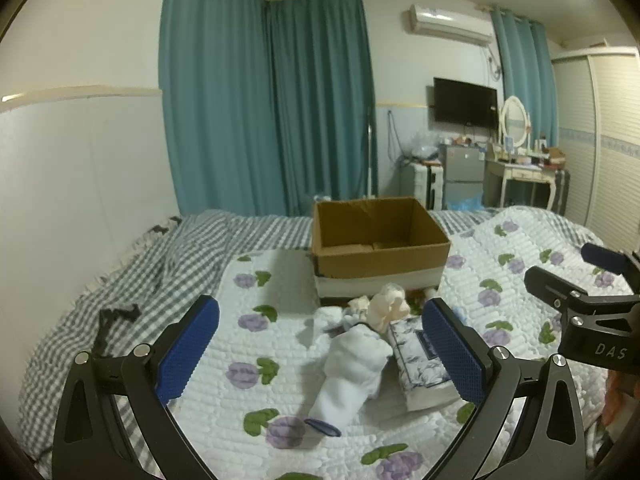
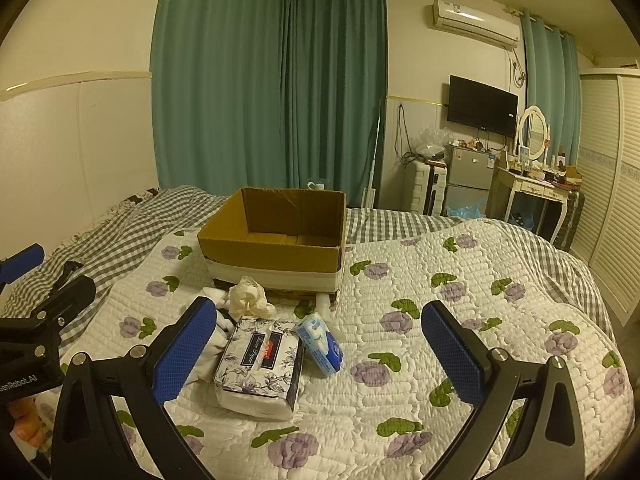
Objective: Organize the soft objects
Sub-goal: 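Grasp the white sock with the left tool while the right tool grasps the patterned tissue pack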
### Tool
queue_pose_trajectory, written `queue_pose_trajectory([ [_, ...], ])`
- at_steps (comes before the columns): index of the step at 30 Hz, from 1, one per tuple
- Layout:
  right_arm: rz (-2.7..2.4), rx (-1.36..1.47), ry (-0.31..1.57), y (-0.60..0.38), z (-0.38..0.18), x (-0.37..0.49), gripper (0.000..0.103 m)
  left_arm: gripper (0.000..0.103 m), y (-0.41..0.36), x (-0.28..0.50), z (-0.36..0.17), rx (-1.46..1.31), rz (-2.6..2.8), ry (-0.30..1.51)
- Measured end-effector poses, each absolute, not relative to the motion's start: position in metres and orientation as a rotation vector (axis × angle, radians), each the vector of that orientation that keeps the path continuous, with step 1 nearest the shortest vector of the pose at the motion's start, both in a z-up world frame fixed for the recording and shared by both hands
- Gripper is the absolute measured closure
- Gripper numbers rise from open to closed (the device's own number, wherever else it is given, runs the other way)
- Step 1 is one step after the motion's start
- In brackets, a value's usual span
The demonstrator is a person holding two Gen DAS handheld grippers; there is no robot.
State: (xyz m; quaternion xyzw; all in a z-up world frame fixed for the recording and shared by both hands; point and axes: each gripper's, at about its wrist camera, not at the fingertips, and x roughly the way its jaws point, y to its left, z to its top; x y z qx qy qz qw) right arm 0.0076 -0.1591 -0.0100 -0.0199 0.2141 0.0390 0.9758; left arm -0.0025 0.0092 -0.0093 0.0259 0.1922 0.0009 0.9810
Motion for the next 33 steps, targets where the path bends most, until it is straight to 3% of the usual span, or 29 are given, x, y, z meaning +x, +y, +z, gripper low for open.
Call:
queue_pose_trajectory([
  [11, 0.093, -0.069, 0.45, -0.145, -0.018, 0.006, 0.0, 0.0, 0.02, -0.005, -0.009, 0.055, -0.002, 0.402],
  [25, 0.217, -0.079, 0.802, -0.103, -0.129, 0.064, 0.0, 0.0, 0.037, 0.025, -0.075, 0.065, 0.026, 0.604],
  [30, 0.213, -0.075, 0.85, -0.095, -0.147, 0.087, 0.008, 0.0, 0.038, 0.038, -0.091, 0.064, 0.027, 0.662],
  [31, 0.211, -0.076, 0.859, -0.096, -0.149, 0.09, 0.018, 0.0, 0.036, 0.041, -0.096, 0.07, 0.027, 0.676],
  [33, 0.232, -0.042, 0.869, -0.102, -0.149, 0.093, 0.021, 0.001, 0.034, 0.047, -0.104, 0.078, 0.022, 0.703],
])
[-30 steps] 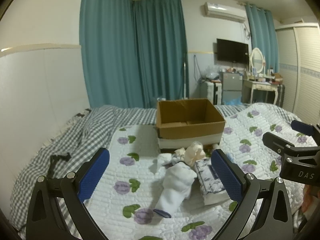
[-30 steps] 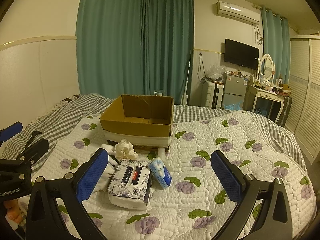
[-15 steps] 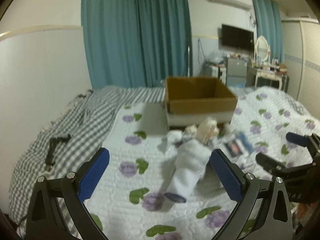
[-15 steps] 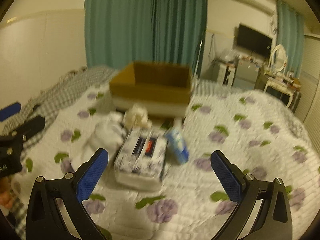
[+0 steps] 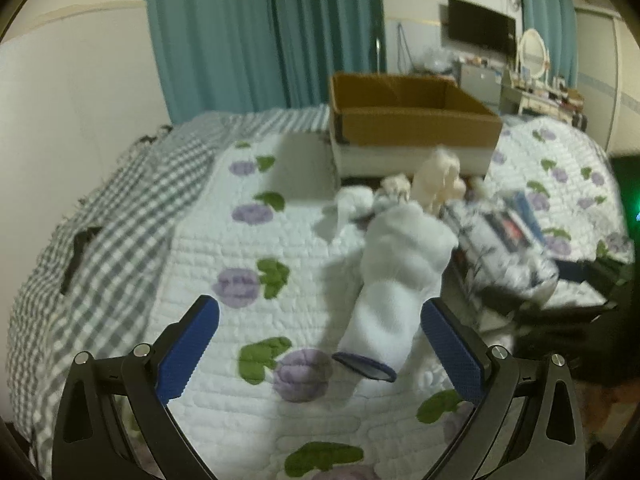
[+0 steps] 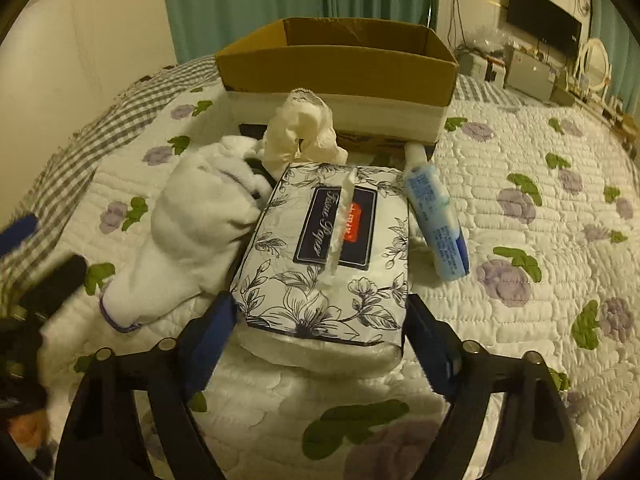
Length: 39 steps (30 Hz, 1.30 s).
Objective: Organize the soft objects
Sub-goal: 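Grasp the white sock with the left tool while the right tool grasps the patterned tissue pack, then carry sock and tissue pack into the box and open both tools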
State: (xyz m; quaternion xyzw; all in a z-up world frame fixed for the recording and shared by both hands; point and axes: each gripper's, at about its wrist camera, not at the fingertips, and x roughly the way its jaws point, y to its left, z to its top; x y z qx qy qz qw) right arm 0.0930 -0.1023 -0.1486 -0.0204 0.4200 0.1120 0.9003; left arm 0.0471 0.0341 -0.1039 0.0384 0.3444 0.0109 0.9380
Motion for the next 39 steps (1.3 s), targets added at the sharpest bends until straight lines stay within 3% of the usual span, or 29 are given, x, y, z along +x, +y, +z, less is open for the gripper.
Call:
queue_pose_trajectory([
  [11, 0.278, 0.032, 0.878, -0.13, -0.134, 0.101, 0.027, 0.002, -0.003, 0.093, -0.134, 0.134, -0.11, 0.782],
  [14, 0.286, 0.037, 0.875, -0.131, -0.133, 0.102, 0.028, 0.022, -0.009, 0.11, -0.141, 0.13, -0.142, 0.8],
  [15, 0.287, 0.039, 0.875, -0.132, -0.133, 0.102, 0.028, 0.041, -0.01, 0.116, -0.146, 0.116, -0.159, 0.821],
  [16, 0.289, 0.043, 0.878, -0.133, -0.133, 0.102, 0.029, 0.05, -0.01, 0.119, -0.149, 0.11, -0.17, 0.837],
  [18, 0.294, 0.049, 0.881, -0.134, -0.131, 0.1, 0.03, 0.057, -0.01, 0.12, -0.153, 0.124, -0.162, 0.853],
  [26, 0.343, 0.015, 0.839, -0.126, -0.109, 0.077, 0.04, 0.058, 0.006, 0.085, -0.116, 0.08, -0.168, 0.788],
  [39, 0.386, 0.027, 0.596, -0.147, -0.011, 0.04, 0.042, 0.058, 0.006, 0.049, -0.035, 0.09, -0.117, 0.621],
])
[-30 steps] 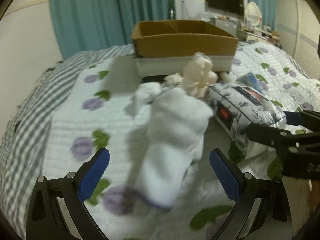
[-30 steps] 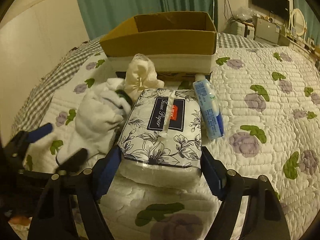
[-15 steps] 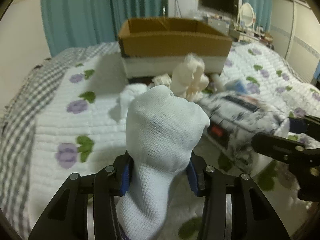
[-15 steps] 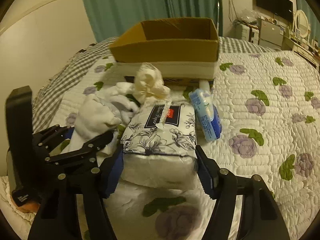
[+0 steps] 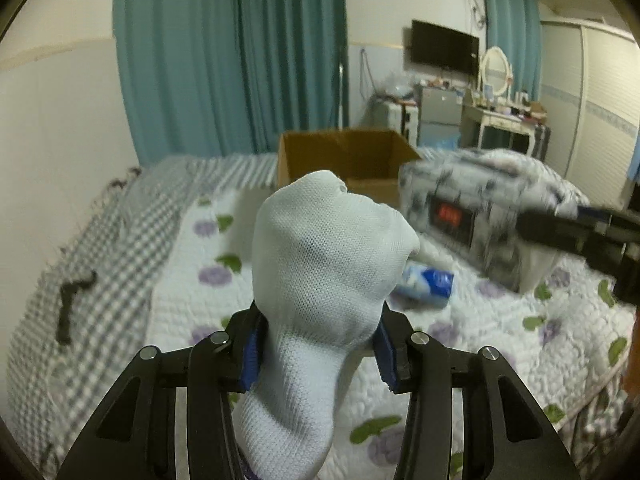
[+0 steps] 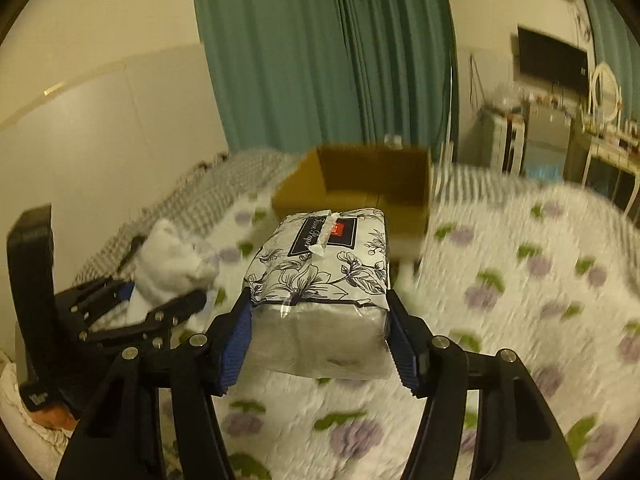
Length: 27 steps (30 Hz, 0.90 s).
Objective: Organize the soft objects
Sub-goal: 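Carry sock and tissue pack into the box and open both tools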
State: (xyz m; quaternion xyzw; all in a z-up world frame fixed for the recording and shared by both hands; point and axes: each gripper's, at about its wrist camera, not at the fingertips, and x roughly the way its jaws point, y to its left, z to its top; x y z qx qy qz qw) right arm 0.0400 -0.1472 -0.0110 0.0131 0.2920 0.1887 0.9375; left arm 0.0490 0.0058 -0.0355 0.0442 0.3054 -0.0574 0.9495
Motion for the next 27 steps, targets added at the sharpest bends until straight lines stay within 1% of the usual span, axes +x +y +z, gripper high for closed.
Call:
queue_pose_trajectory([
  [4, 0.39, 0.003, 0.53, -0.156, 0.023, 0.056, 0.042, 0.058, 0.004, 0.061, -0.018, 0.072, -0.115, 0.602],
  [8, 0.387, -0.012, 0.489, -0.163, 0.045, 0.09, 0.042, 0.058, -0.006, 0.086, -0.001, 0.08, -0.127, 0.582],
  [14, 0.371, -0.019, 0.465, -0.163, 0.058, 0.163, 0.042, 0.058, -0.022, 0.156, 0.017, 0.09, -0.139, 0.574],
  [17, 0.362, 0.002, 0.48, -0.163, 0.049, 0.209, 0.042, 0.058, -0.029, 0.196, 0.015, 0.107, -0.144, 0.582],
  [21, 0.362, 0.039, 0.528, -0.16, 0.021, 0.264, 0.042, 0.058, -0.028, 0.252, -0.004, 0.079, -0.151, 0.632],
  [26, 0.359, 0.069, 0.566, -0.16, -0.014, 0.306, 0.041, 0.055, -0.026, 0.285, -0.035, 0.084, -0.163, 0.637],
  [27, 0.359, 0.071, 0.568, -0.161, -0.019, 0.31, 0.041, 0.046, -0.027, 0.29, -0.039, 0.093, -0.163, 0.639],
])
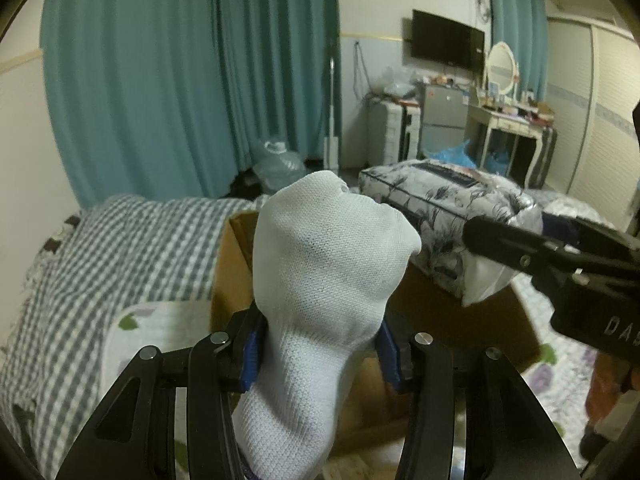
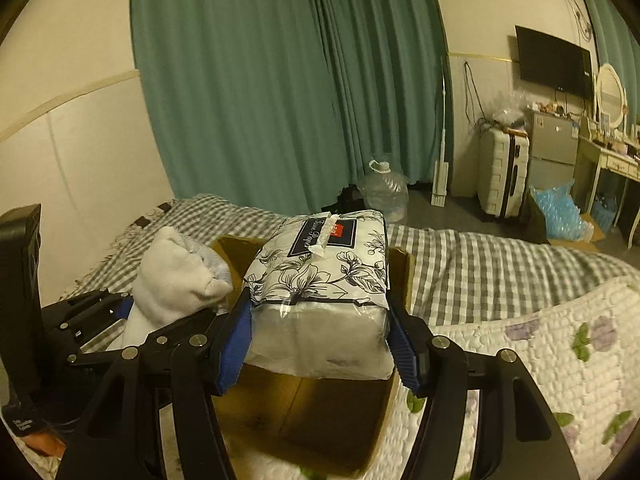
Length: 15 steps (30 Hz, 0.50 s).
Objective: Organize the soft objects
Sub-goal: 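Carry sock and tissue pack into the box and open both tools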
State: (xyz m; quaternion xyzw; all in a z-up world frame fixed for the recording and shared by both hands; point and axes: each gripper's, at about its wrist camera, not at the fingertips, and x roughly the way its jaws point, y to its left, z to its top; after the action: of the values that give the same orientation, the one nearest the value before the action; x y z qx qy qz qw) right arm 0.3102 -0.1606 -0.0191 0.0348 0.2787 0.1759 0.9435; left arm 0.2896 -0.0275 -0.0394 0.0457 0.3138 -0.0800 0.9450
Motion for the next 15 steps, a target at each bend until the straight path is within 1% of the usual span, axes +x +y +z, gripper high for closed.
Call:
queue_pose_trajectory([
  [1, 0.356, 0.071, 0.568, -0.161, -0.025, 0.314, 0.038, 0.034, -0.027, 0.293, -0.046, 0.102, -0.162, 0.639],
  [2, 0.356, 0.067, 0.567, -0.162, -0.029, 0.316, 0.034, 0.028, -0.029, 0.298, -0.048, 0.104, -0.159, 0.64],
  [3, 0.352, 0.059, 0.566, -0.161, -0.033, 0.316, 0.032, 0.018, -0.029, 0.298, -0.051, 0.105, -0.155, 0.636],
  [4, 0.351, 0.047, 0.567, -0.164, -0.037, 0.32, 0.027, 0.016, -0.028, 0.297, -0.055, 0.106, -0.138, 0.625],
  [5, 0.346, 0.04, 0.566, -0.165, -0.039, 0.321, 0.021, 0.016, -0.028, 0.299, -0.055, 0.106, -0.125, 0.621],
  [6, 0.334, 0.038, 0.559, -0.165, -0.04, 0.32, 0.02, 0.016, -0.028, 0.299, -0.056, 0.105, -0.114, 0.624],
  [11, 0.32, 0.051, 0.534, -0.175, -0.031, 0.311, 0.019, 0.016, -0.031, 0.291, -0.041, 0.112, -0.112, 0.625],
  [15, 0.306, 0.049, 0.493, -0.184, 0.001, 0.285, 0.018, 0.016, -0.03, 0.263, -0.01, 0.127, -0.097, 0.569],
])
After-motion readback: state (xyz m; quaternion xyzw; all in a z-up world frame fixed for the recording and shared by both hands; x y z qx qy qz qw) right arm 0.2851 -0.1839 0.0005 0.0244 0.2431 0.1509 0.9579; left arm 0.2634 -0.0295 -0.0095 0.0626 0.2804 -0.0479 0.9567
